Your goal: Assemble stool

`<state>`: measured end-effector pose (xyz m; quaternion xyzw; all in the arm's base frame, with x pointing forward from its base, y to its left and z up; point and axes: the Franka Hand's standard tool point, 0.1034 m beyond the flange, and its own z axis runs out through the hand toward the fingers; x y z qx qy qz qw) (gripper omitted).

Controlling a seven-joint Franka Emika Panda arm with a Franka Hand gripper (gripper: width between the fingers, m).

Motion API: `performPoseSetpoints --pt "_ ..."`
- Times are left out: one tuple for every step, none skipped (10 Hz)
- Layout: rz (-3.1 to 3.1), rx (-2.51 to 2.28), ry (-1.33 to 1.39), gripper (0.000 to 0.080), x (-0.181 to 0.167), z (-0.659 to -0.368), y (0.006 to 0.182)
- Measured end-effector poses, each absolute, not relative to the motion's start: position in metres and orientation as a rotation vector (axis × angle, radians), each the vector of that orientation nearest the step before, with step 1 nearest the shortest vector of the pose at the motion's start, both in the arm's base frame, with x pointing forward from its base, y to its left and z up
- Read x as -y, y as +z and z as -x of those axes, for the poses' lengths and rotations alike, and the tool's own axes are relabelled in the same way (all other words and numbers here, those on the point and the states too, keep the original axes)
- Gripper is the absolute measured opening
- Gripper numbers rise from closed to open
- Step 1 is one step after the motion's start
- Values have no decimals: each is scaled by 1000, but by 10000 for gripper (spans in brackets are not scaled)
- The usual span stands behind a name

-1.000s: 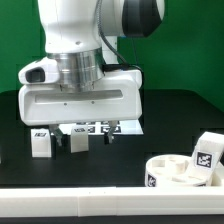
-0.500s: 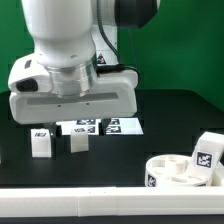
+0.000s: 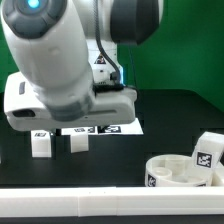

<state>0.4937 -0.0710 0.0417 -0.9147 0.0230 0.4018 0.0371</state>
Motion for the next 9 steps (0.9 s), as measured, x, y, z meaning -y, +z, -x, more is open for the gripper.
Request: performPoseSetpoints --pt "2821 -71 1328 648 72 -491 40" --pt "2830 -66 1332 648 70 -493 39" --pt "2833 -70 1322 648 73 -494 42" --pt "2832 -71 1325 648 73 -493 41" --pt "2831 -71 1326 648 73 -493 40" --pt "2828 -68 1324 648 73 -493 40" --pt "2819 -45 1321 648 73 -491 38" --pt "2815 -35 1322 648 73 -488 35" --pt "2809 -35 1333 648 73 -481 31"
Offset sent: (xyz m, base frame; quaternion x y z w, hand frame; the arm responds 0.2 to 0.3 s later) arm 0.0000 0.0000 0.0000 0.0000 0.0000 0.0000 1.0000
